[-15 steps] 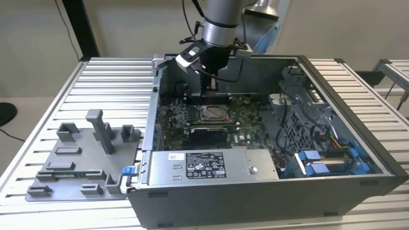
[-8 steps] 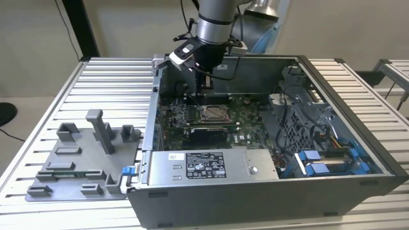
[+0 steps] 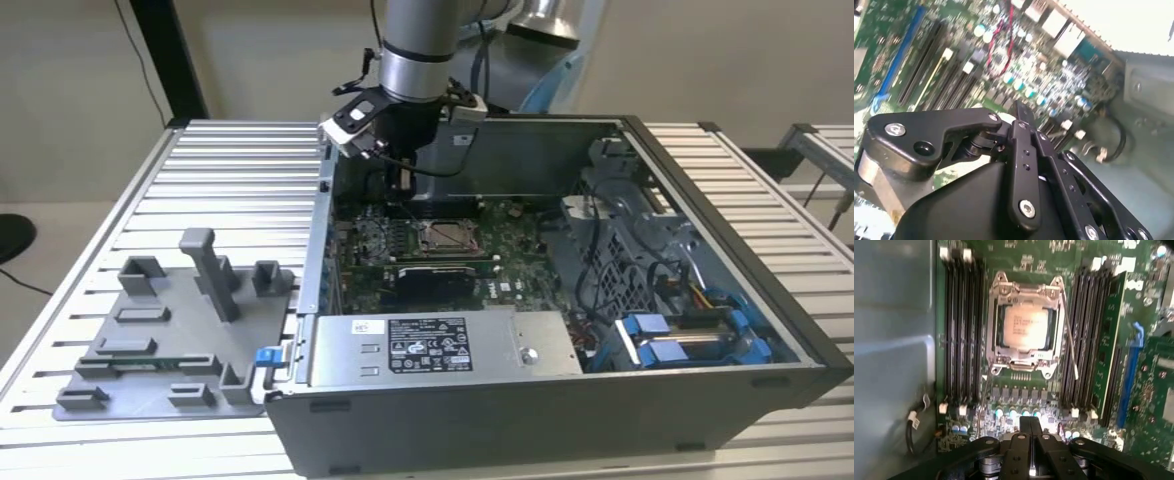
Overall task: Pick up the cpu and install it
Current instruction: 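Close the cpu cover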
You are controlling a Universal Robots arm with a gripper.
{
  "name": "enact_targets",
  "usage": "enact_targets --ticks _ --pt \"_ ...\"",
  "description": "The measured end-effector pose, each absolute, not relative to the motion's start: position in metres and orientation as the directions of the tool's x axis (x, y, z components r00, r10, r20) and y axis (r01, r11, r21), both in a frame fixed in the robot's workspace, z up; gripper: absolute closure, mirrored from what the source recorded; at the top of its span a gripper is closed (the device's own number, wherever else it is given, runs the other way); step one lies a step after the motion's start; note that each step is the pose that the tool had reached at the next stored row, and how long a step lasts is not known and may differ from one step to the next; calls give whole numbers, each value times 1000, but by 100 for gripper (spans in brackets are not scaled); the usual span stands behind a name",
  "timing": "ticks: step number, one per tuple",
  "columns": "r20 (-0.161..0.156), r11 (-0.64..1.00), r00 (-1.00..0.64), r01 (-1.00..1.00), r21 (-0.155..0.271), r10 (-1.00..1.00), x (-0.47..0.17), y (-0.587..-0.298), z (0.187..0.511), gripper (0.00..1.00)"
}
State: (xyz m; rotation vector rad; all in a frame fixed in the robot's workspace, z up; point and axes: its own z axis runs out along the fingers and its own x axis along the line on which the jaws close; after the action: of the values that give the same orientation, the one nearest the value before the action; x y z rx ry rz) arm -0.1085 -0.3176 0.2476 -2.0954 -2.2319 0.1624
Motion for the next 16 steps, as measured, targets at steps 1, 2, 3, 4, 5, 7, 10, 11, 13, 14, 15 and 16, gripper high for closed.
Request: enact_targets --ticks 1,2,3,4,5,7,10,11,13,14,15,16 --pt "-16 61 -64 990 -129 998 -112 -318 246 100" --pt "-14 62 -64 990 -129 998 -114 -318 246 100" --pt "-7 63 -64 990 -128 998 -117 -318 244 100" --pt "2 64 -64 990 -127 998 -119 -318 244 100" --pt "15 66 -64 990 -126 998 -121 -318 243 100" --pt "51 70 -64 990 -124 997 -123 -318 243 100" --pt "106 77 -64 990 -120 992 -125 -318 243 100" --pt "112 77 -64 990 -119 992 -125 -318 242 100" --pt "133 80 -64 990 -118 989 -126 -318 241 100" --pt "148 82 -64 990 -116 987 -126 -318 241 100" --pt "164 84 -64 990 -115 984 -126 -318 241 100" --pt "182 86 -64 990 -113 981 -126 -317 241 100"
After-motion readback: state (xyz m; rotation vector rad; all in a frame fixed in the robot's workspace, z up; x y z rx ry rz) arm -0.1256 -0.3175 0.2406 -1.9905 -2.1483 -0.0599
